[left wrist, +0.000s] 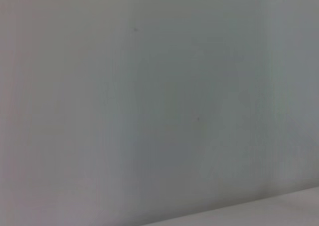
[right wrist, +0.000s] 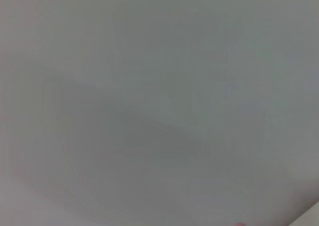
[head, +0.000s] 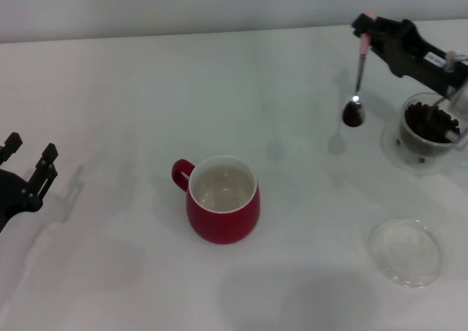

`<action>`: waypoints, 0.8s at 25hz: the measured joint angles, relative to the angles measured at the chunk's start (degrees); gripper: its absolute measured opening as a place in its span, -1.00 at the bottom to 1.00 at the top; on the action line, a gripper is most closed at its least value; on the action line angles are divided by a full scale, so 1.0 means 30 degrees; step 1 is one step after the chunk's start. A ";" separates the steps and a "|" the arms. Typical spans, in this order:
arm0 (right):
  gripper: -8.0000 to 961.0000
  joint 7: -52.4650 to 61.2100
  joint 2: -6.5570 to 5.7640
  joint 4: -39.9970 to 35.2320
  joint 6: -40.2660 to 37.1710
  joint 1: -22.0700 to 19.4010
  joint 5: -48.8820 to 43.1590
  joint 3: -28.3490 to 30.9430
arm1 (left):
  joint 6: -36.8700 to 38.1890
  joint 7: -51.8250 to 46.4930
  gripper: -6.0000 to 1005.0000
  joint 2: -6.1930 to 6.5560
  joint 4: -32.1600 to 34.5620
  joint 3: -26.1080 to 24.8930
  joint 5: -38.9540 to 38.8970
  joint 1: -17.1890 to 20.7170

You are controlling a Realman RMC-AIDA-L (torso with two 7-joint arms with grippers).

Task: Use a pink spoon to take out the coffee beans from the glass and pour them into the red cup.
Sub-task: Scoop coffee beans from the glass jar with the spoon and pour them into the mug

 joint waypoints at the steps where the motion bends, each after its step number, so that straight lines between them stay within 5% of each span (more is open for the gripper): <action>1: -0.66 -0.0159 0.0000 0.0263 0.0024 0.0251 -0.0031 -0.0058 | -0.0003 0.0000 0.13 -0.0001 -0.0005 0.0001 0.0005 -0.0001; 20: -0.66 -0.1810 0.0151 0.3373 0.0416 0.2567 -0.0112 -0.2014 | -0.0031 0.0000 0.13 -0.0006 -0.0487 0.0026 0.0074 -0.0005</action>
